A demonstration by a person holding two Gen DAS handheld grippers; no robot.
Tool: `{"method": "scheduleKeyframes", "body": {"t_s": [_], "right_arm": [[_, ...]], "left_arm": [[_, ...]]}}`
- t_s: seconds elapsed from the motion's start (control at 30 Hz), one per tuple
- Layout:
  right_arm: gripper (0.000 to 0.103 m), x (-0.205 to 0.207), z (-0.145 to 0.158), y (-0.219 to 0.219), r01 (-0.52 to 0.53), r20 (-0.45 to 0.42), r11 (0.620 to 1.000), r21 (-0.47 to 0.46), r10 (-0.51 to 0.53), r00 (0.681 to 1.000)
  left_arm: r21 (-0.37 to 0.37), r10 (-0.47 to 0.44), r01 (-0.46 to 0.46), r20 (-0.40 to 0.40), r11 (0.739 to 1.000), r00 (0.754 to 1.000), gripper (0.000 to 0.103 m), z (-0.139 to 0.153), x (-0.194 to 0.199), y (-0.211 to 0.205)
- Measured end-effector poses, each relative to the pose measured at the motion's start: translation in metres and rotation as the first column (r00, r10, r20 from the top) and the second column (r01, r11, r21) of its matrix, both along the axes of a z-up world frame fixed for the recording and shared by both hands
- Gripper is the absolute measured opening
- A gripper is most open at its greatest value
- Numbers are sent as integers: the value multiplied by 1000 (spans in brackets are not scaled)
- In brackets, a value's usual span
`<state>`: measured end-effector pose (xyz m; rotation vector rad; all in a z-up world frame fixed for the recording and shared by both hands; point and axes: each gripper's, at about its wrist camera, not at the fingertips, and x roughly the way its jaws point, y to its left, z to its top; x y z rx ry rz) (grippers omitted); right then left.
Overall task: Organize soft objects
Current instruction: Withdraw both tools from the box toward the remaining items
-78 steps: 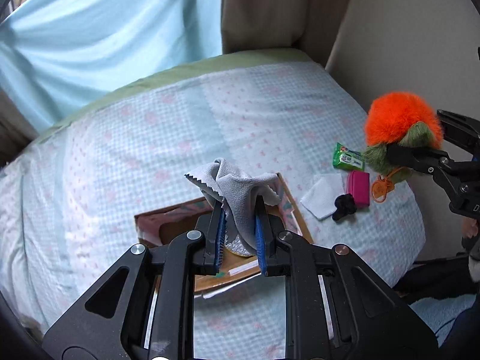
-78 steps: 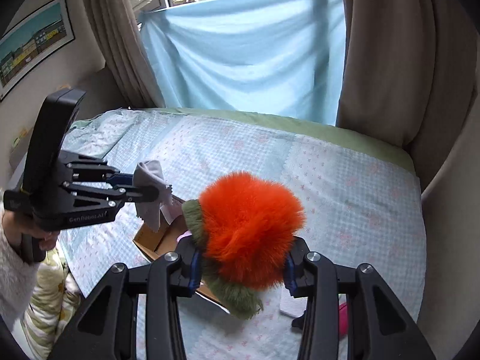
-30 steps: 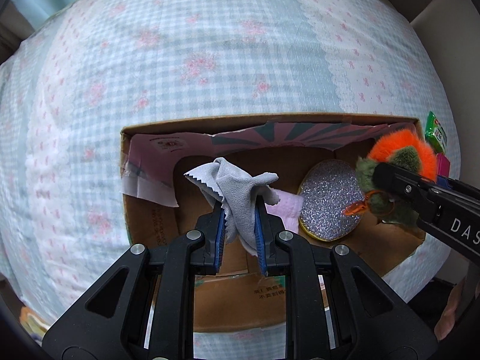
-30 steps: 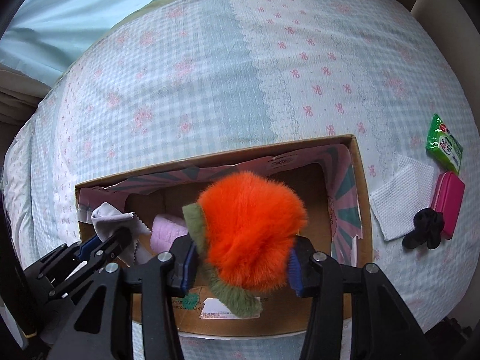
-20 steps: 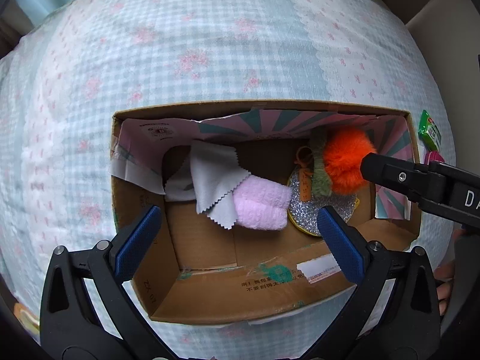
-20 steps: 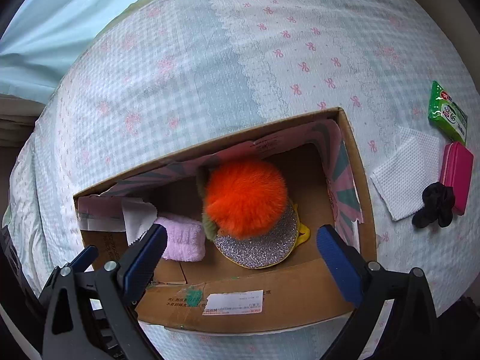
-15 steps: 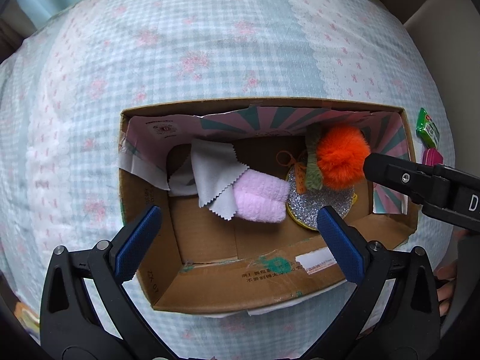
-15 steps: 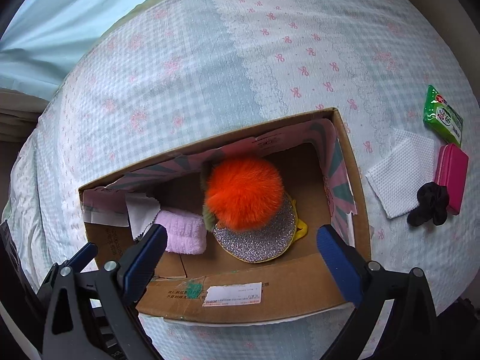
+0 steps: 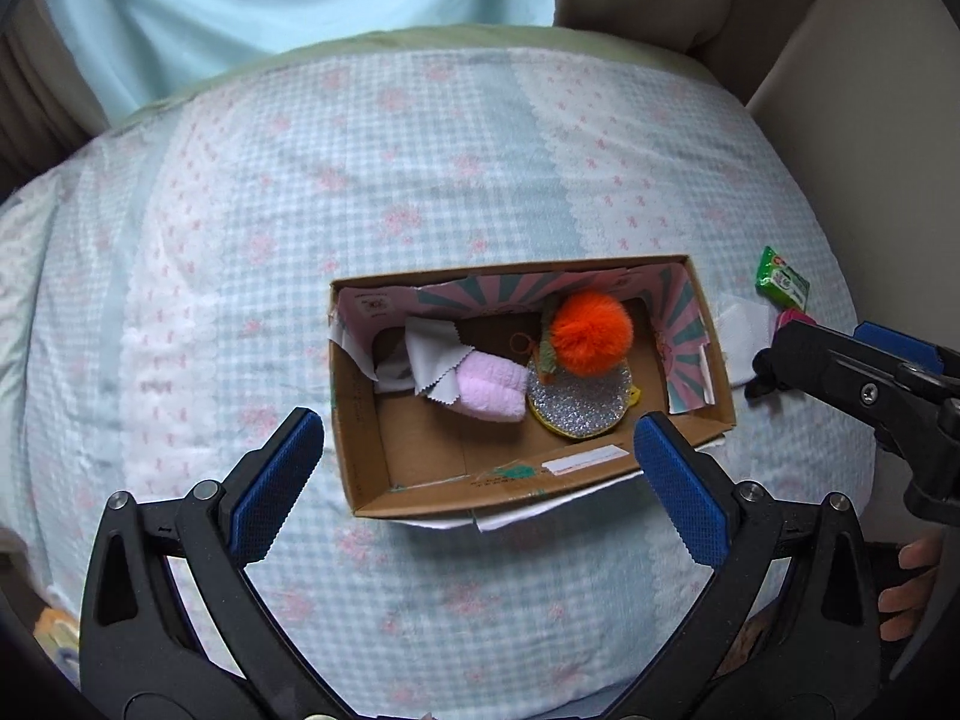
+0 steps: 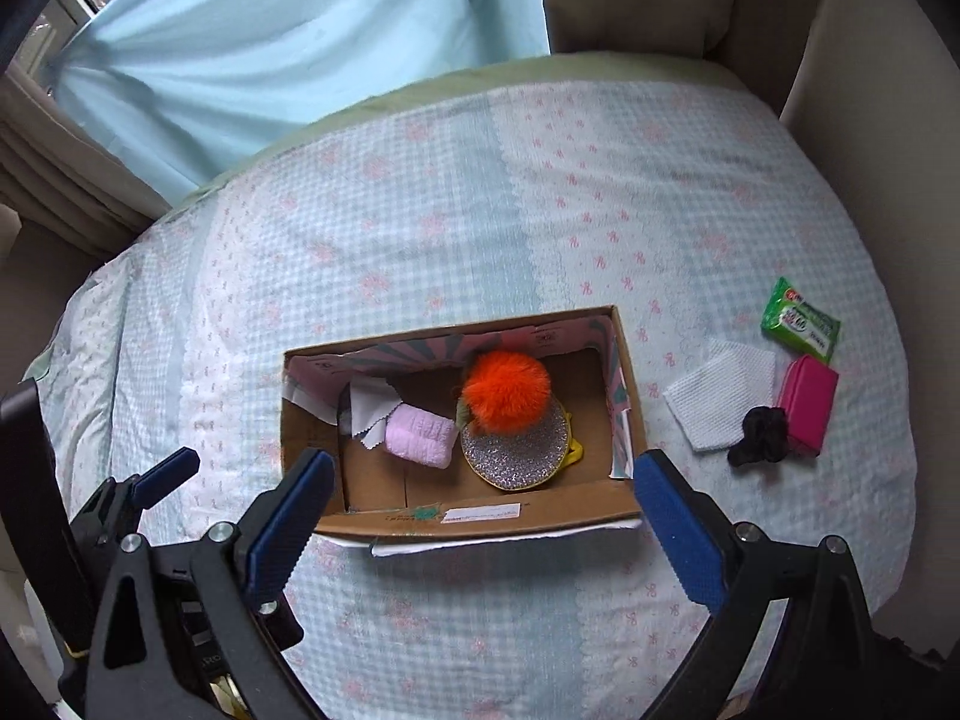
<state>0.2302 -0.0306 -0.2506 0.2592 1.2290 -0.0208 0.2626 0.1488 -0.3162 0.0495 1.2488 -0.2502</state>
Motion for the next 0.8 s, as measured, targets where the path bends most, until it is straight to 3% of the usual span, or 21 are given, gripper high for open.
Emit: {"method": "scheduleKeyframes", "body": {"t_s": [0.2,0.37,0.53,0.8], "right_arm": [[99,-59,68,-15,32,118,998,-62,-25,993],[100,-104,101,-40,105,178,988,-110,-85,980],[100,-138,122,-76,175,219,969,-174,-136,966],[100,-164,133,-151,216,284,950,-226,-148,948]], "left_arm": [[24,-40,37,148,999,988,103,83,-45,5],[26,-65,60,257,998,964,103,132,-76,4],[-9,-71,77,311,997,948,103,153,-100,-16],[-43,-86,105,323,994,942,103,159,-124,-75]]}}
